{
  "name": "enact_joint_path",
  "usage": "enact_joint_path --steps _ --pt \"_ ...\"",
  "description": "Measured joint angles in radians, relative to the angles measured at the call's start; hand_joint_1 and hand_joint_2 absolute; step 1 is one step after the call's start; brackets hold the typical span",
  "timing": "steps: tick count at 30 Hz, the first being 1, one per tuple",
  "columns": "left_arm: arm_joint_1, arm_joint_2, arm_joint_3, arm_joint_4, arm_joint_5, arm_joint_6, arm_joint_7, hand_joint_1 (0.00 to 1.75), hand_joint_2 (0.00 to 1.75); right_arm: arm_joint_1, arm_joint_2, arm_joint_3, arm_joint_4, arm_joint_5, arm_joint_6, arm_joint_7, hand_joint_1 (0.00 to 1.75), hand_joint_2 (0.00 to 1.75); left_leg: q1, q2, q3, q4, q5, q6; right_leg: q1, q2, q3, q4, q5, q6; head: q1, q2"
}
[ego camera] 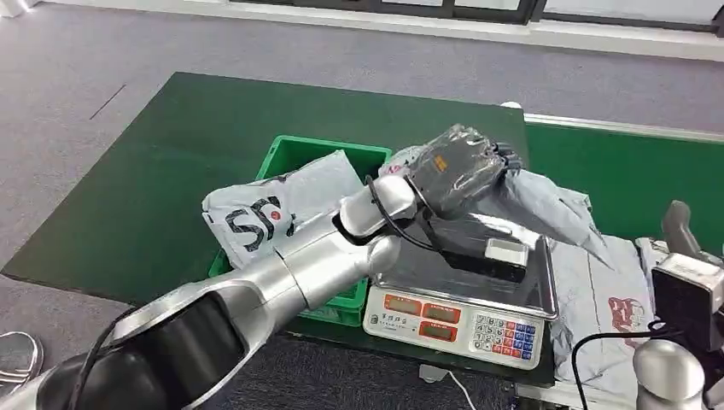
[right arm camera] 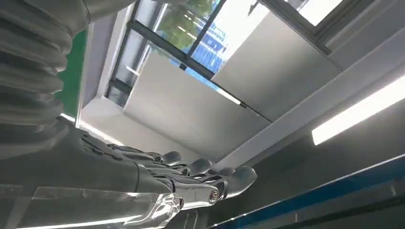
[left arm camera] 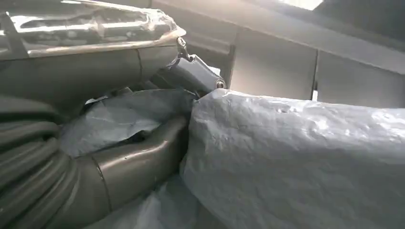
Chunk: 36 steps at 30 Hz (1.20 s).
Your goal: Moved the parcel from conveyor to table for the left to box.
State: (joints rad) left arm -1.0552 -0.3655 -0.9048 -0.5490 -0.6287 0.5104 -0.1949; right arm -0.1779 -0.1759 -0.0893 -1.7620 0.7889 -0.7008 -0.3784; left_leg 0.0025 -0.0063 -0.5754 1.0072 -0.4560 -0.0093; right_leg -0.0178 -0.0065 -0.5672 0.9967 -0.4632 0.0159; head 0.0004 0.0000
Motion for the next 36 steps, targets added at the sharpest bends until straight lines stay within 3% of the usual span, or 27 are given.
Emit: enact_joint_path --steps 7,36 --pt "0.006 0.0 0.047 -0.013 0.0 -0.032 0.006 1.75 1.75 -0.003 -0.001 -0.01 -0.002 -0.005 0.0 0.002 0.0 1.75 0.0 0.0 0.0 0.0 0.0 0.0 0.0 0.0 0.0 0.0 0.0 0.0 0.0 0.0" --pt "0.077 -0.002 0.008 -0.028 0.105 -0.059 -0.038 1.75 1.75 -0.042 -0.023 -0.011 0.018 0.016 0.0 0.029 0.0 1.75 0.0 0.0 -0.001 0.0 0.0 0.0 0.0 0.0 -0.001 0.0 0.0 0.0 0.0 0.0"
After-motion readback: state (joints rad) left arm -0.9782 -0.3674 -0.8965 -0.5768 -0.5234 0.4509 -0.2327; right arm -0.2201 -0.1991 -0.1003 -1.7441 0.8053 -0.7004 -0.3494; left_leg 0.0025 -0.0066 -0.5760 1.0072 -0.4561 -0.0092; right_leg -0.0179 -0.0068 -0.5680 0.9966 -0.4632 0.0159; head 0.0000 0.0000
